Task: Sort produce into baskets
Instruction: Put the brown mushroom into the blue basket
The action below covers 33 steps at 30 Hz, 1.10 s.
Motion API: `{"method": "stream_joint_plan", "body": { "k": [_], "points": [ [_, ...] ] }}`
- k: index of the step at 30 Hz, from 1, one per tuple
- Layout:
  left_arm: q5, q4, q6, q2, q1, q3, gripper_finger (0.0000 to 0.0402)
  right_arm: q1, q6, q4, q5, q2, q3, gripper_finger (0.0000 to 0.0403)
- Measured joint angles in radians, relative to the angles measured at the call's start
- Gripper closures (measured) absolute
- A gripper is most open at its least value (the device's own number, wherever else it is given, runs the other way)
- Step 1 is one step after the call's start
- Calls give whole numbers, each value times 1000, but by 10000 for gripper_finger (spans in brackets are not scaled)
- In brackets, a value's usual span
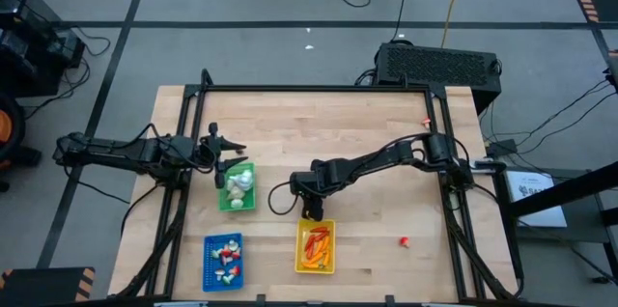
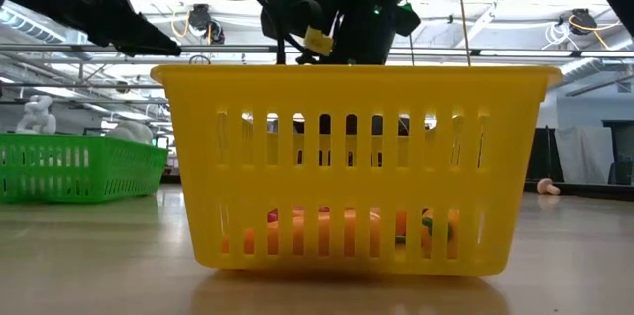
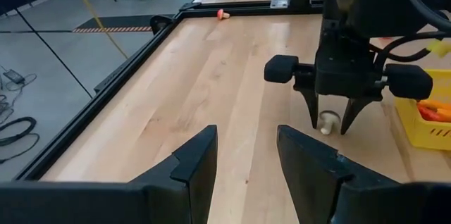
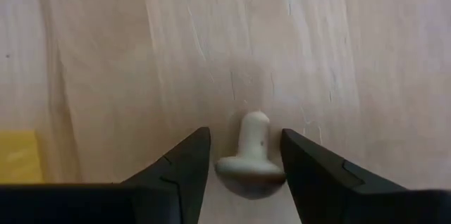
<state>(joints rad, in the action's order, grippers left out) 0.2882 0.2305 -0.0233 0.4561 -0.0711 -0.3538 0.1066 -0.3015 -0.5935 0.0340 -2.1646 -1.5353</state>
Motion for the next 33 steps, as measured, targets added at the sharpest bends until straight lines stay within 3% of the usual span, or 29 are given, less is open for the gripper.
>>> {"method": "stream_joint_plan", "body": {
  "k": [4,12,21,30,33],
  "points": [
    [0,2,7,0,0,0,245,0,-5,-16,2,-8,-4,251],
    [-1,3,16,0,0,0,245,-1,35,0,5,13,2,338],
    [0,5,17,0,0,0,245,21,132,118,18,38,-81,326],
    [8,6,26,0,0,0,245,78,290,613,8,29,-125,324],
    [14,8,43,0,0,0,245,97,307,789,-40,-3,-125,324]
  ]
}}
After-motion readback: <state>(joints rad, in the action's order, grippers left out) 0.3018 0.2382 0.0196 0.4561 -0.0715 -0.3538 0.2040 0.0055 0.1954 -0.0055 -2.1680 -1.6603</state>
